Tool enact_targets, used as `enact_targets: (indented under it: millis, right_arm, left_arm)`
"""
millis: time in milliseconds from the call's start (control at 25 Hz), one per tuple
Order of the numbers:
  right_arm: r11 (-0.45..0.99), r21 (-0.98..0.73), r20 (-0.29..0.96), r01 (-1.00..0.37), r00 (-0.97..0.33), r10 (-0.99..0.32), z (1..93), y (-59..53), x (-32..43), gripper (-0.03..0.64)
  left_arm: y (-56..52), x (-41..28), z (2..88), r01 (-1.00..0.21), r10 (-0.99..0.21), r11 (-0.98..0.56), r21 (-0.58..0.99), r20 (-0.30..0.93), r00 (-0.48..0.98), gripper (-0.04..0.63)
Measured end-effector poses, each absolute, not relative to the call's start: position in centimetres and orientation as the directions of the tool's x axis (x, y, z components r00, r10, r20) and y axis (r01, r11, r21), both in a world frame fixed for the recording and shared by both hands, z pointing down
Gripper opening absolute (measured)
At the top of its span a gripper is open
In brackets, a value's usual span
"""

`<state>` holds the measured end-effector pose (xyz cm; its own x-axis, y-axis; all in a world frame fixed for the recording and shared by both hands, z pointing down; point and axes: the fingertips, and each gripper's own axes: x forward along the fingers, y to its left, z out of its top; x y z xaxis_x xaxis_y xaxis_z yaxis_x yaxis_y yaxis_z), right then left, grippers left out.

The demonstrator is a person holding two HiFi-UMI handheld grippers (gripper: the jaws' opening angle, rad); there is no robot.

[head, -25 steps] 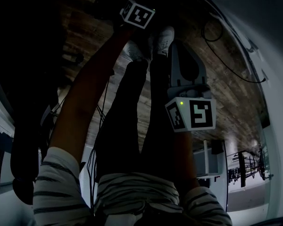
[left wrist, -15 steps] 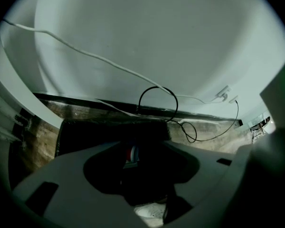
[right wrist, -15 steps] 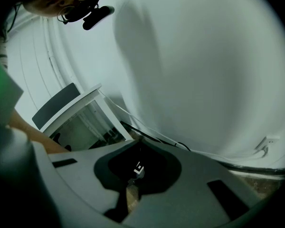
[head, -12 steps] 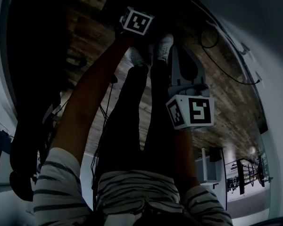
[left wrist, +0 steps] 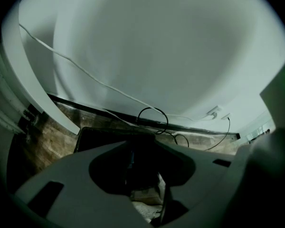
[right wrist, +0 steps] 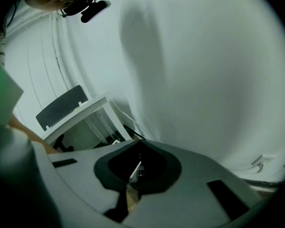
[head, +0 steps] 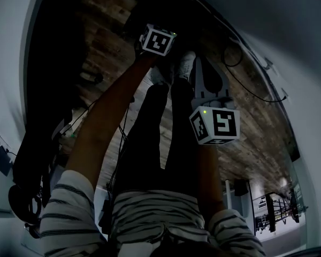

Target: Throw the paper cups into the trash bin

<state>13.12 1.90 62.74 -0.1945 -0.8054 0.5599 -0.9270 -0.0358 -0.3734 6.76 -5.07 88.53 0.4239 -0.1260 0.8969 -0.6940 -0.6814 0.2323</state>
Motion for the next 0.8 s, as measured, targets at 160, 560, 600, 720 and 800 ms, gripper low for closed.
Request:
enact_targets:
  millis: [160,560,600,720,800]
  right_arm:
    - [-0.019,-0.357,0.551,-0.934,-0.194,-0.812,61.1,1.6,12.9,0.018]
    - [0.027,-0.329,0.531,-0.944,-0.209,-0.821,57.3,1.1,12.0,0.018]
    - [0.032,-0.327,0.529,-0.944,-0.211,-0.822,57.0,1.1,11.9,0.018]
    - [0.050,-0.321,0.518,-0.946,-0.220,-0.827,56.0,1.0,11.7,0.018]
    - [0.061,-0.317,0.512,-0.946,-0.225,-0.829,55.4,0.7,11.5,0.018]
  left_arm:
    - [-4.7,6.5,85.6,-0.711,-0.120,-0.655,0.256,0.894,0.432,0.140]
    - [-5.1,5.6,80.1,-0.745,-0.219,-0.617,0.253,0.854,0.472,0.091]
    - [-5.2,5.5,79.5,-0.749,-0.232,-0.613,0.250,0.850,0.473,0.080]
    - [-5.4,5.2,77.6,-0.758,-0.260,-0.604,0.245,0.839,0.478,0.063]
    - [-5.8,5.0,76.3,-0.765,-0.282,-0.598,0.241,0.829,0.482,0.053]
